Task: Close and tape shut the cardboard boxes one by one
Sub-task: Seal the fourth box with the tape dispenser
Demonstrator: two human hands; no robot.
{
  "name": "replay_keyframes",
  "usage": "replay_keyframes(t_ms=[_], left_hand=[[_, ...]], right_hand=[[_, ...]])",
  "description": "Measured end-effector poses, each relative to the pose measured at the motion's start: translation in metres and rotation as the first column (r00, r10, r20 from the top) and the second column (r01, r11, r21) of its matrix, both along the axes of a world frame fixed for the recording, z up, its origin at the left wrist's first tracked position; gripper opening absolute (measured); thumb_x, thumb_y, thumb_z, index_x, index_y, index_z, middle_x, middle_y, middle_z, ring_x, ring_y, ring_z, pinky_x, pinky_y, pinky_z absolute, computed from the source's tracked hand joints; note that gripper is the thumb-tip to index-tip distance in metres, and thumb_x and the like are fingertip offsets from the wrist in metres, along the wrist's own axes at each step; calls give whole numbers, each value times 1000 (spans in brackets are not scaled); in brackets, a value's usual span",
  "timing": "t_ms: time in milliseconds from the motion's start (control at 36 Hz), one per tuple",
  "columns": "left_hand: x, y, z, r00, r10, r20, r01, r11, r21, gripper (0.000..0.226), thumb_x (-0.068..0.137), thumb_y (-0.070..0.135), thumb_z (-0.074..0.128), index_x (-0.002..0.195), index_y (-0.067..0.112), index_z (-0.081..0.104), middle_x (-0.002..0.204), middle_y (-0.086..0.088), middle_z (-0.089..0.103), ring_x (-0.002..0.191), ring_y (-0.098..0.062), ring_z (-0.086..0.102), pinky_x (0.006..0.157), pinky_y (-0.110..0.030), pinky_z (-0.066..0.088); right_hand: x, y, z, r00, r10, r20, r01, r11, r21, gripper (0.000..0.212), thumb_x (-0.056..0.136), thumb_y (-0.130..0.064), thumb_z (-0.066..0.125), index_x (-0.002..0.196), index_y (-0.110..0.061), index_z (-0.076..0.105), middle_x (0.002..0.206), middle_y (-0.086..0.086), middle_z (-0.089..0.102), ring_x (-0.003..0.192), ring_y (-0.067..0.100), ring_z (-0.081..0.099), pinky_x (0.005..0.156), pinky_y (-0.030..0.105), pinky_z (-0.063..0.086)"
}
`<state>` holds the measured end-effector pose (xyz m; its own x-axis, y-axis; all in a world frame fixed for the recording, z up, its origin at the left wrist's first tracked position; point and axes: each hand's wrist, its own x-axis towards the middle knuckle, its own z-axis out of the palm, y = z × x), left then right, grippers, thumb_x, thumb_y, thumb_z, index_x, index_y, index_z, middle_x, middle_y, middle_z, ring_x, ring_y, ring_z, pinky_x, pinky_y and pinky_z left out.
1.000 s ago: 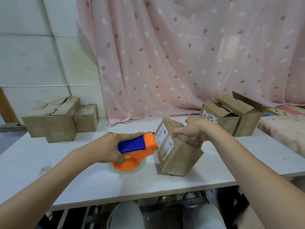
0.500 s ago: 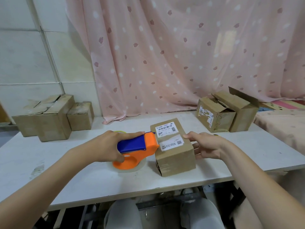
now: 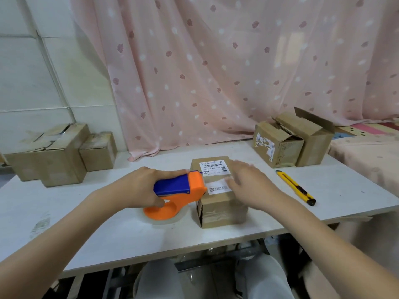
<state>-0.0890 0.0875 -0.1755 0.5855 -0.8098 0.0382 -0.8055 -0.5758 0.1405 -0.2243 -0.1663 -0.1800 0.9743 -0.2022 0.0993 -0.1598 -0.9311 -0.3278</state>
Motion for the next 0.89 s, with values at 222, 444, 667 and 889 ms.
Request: replay_keyframes(t_ms=[222,444,667,889], left_hand=[[-2,2,2,1000,12,-9,-12,1000,14,92,79,30,69,143,68,15,87,22,54,72,-6,53,57,-15,33],[3,14,-1,999,-13,-51,13,1000,-8,95,78,34,70,143,70,9,100,18,57,78,-6,54,63,-18,41],[9,46,13,998,56,9,-56,996,67,93,75,29,67,134,77,14,70,10,51,62,-8,49,52,-15,35],[12,64,5,995,84,45,-87,994,65,89,71,37,64,134,77,16,72,10,54,71,-7,53,58,-19,38]], right_hand=[[-1,26,-24,972,199,-124,-226,938,-264,79,99,-68,15,161,-20,6,168,0,-1,154,15,-4,118,27,-9],[-5,27,-28,977,165,-134,-199,930,-310,80,95,-69,5,161,-24,1,168,-2,-4,154,14,-6,116,27,-9],[-6,30,-22,975,155,-159,-194,944,-268,86,90,-70,-1,161,-22,2,168,-3,-5,153,12,-7,113,22,-12],[27,60,-3,970,-140,-199,113,984,-139,70,98,-67,14,150,-25,36,161,25,19,149,46,7,117,67,-3]])
